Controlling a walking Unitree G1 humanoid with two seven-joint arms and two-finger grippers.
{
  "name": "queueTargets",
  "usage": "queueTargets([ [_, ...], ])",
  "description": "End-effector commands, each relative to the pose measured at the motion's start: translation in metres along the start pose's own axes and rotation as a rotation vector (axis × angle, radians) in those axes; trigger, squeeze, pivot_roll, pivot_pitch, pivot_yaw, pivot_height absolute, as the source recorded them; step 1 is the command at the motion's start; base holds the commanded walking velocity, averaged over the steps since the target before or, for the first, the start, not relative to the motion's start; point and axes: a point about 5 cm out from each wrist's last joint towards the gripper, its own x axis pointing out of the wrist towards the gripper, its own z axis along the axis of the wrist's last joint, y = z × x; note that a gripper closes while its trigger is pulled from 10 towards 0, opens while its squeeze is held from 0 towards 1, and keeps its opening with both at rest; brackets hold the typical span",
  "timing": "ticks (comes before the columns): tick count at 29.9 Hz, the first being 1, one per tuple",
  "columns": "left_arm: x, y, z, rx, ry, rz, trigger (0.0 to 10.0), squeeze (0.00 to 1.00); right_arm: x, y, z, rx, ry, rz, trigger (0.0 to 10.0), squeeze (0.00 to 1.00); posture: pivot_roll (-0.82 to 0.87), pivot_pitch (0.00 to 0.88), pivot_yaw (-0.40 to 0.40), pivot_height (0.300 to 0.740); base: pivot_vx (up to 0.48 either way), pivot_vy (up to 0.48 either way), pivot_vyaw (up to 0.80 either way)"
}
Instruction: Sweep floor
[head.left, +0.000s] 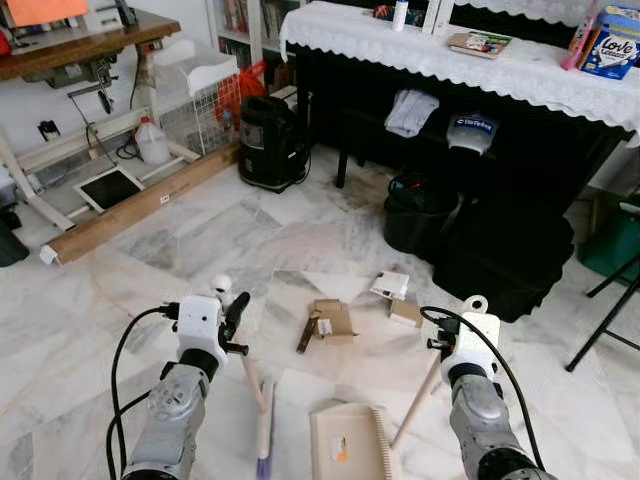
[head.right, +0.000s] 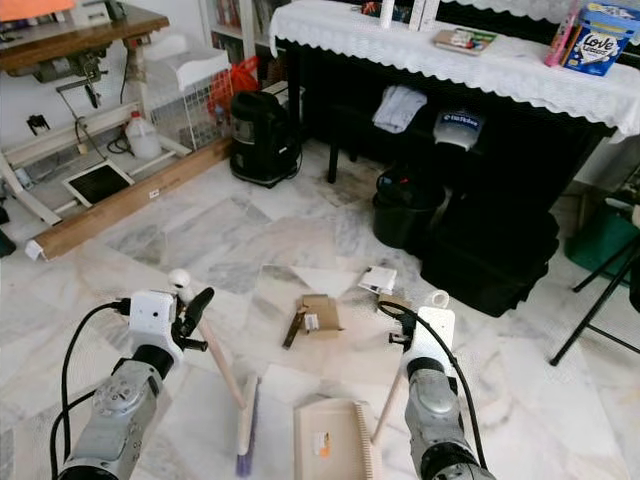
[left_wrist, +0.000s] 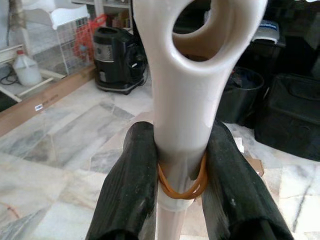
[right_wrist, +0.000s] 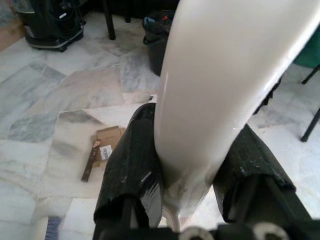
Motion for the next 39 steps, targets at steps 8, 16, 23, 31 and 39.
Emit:
queueTargets([
  [8, 0.003, -0.003, 0.005, 0.006, -0.021, -0.008, 10.0, 0.00, 0.002, -0.004, 0.004, -0.001, -0.011, -0.013, 10.0, 0.00, 0.07, 0.020, -0.038, 0.740, 0.000, 0.000, -0.80],
  [16, 0.002, -0.002, 0.004, 0.009, -0.016, 0.005, 10.0, 0.00, 0.002, -0.004, 0.006, -0.015, -0.028, -0.012, 10.0, 0.00, 0.07, 0.023, -0.041, 0.740, 0.000, 0.000, -0.40],
  [23, 0.002, 0.000, 0.005, 0.015, -0.022, 0.019, 10.0, 0.00, 0.002, -0.004, 0.006, -0.015, -0.029, -0.014, 10.0, 0.00, 0.07, 0.022, -0.041, 0.740, 0.000, 0.000, 0.00],
  [31, 0.002, 0.006, 0.007, 0.030, -0.039, 0.058, 10.0, 0.00, 0.002, -0.004, 0.006, -0.019, -0.030, -0.011, 10.0, 0.00, 0.07, 0.023, -0.041, 0.740, 0.000, 0.000, 0.00],
  [39, 0.002, 0.009, 0.009, 0.040, -0.051, 0.082, 10.0, 0.00, 0.002, -0.003, 0.006, -0.019, -0.030, -0.009, 10.0, 0.00, 0.07, 0.022, -0.041, 0.740, 0.158, 0.000, 0.00],
])
